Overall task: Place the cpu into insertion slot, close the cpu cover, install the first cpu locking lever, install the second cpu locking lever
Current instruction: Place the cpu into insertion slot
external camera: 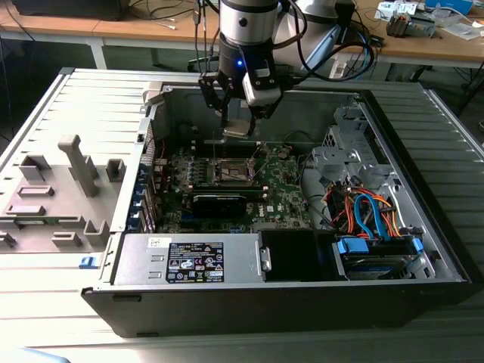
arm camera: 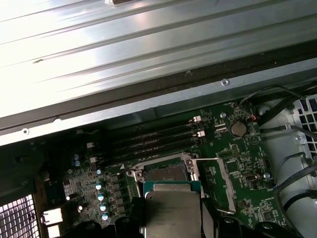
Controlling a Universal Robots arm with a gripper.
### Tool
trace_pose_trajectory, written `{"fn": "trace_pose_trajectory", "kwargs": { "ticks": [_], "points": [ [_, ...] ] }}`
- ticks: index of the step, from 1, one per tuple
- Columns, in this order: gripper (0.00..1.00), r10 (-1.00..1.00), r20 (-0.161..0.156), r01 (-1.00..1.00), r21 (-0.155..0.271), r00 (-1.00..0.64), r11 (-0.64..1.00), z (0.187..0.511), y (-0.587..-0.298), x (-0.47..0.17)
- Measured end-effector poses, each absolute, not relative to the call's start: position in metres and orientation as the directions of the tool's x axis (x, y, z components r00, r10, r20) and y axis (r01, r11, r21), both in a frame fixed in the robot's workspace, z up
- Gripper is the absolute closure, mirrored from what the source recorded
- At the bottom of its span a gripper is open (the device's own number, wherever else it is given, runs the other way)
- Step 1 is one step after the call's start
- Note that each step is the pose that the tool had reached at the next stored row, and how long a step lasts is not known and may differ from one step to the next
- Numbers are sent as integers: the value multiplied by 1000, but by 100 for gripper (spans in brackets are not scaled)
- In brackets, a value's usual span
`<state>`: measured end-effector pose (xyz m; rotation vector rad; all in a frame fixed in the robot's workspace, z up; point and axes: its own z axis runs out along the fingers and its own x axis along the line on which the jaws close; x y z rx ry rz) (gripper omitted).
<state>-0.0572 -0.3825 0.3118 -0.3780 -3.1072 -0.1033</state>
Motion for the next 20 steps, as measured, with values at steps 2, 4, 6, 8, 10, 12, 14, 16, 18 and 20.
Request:
{"fn": "trace_pose_trajectory", "kwargs": {
  "ticks": [2, 4, 6, 8, 10, 12, 14, 16, 18, 20],
  "points": [
    [45, 242, 18, 243, 64, -970, 968, 312, -383, -57],
    [45, 245, 18, 246, 64, -969, 967, 312, -383, -57],
    [45, 248, 18, 249, 64, -969, 966, 311, -383, -57],
    [45, 252, 18, 253, 64, -968, 965, 311, -383, -57],
    [45, 255, 18, 256, 64, -967, 965, 311, -383, -57],
    [45, 260, 18, 260, 64, -966, 963, 311, -383, -57],
    [45, 262, 18, 263, 64, -965, 963, 311, -383, -57],
    [45, 265, 18, 266, 64, -964, 962, 311, -383, -57],
    [45, 269, 18, 269, 64, -963, 961, 311, -383, -57],
    [45, 274, 18, 274, 64, -962, 960, 311, -383, -57]
  ]
}}
